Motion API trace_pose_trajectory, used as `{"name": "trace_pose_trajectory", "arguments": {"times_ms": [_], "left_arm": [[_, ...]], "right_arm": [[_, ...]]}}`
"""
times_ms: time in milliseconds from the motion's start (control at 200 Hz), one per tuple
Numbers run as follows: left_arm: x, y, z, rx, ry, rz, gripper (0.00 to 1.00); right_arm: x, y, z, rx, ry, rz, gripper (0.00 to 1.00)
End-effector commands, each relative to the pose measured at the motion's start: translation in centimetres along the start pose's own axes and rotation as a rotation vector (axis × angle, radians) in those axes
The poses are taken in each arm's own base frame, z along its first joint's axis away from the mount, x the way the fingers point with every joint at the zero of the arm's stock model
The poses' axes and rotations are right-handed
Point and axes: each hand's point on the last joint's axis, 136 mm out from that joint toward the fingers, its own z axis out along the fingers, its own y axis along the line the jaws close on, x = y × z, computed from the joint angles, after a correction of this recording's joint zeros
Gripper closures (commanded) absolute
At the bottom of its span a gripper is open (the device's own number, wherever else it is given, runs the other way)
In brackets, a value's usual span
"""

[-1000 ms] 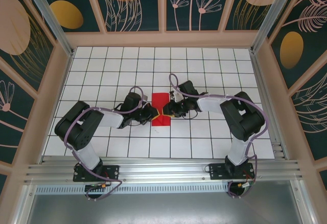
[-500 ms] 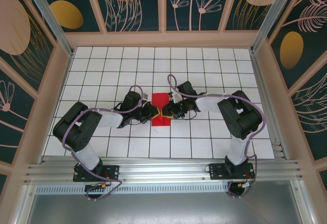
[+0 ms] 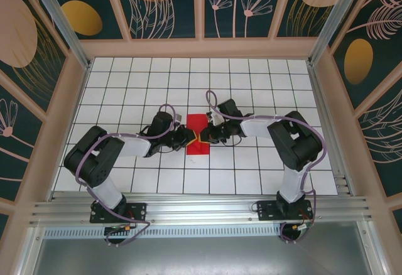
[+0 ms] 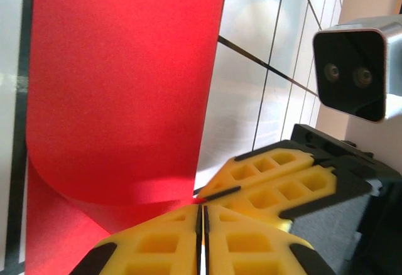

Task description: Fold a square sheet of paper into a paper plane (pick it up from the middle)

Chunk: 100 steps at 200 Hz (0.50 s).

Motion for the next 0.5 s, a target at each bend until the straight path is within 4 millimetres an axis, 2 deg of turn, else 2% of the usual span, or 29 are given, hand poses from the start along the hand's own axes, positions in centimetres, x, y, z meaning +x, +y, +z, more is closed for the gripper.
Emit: {"name": "trace_pose_trajectory", "arguments": {"times_ms": [0, 115, 330, 405, 425, 495], "left_arm": [[-0.4, -2.1, -0.3, 0.054, -0.016, 0.053, 0.82], [-0.5, -2.8, -0.2, 0.079, -0.010, 0.064, 0.79], [-0.9, -2.8, 0.5, 0.075, 0.000, 0.063, 0.79], [-1.1, -3.3, 0.5, 0.084, -0.004, 0.071, 0.79], [-1.0, -2.5, 1.1, 0.065, 0.008, 0.060, 0.79], [-1.1, -2.5, 1.3, 0.066, 0.010, 0.062, 0.79]], "right_arm": [[-1.1, -0.7, -0.6, 0.045, -0.037, -0.031, 0.93], [-1.5, -1.4, -0.8, 0.073, -0.049, -0.030, 0.93], [-1.9, -2.3, -1.0, 0.111, -0.061, -0.030, 0.92], [-2.0, -2.4, -1.1, 0.116, -0.066, -0.034, 0.93], [-2.1, -2.5, -1.1, 0.118, -0.065, -0.032, 0.93], [-2.2, -2.6, -1.1, 0.127, -0.070, -0.037, 0.92]]}}
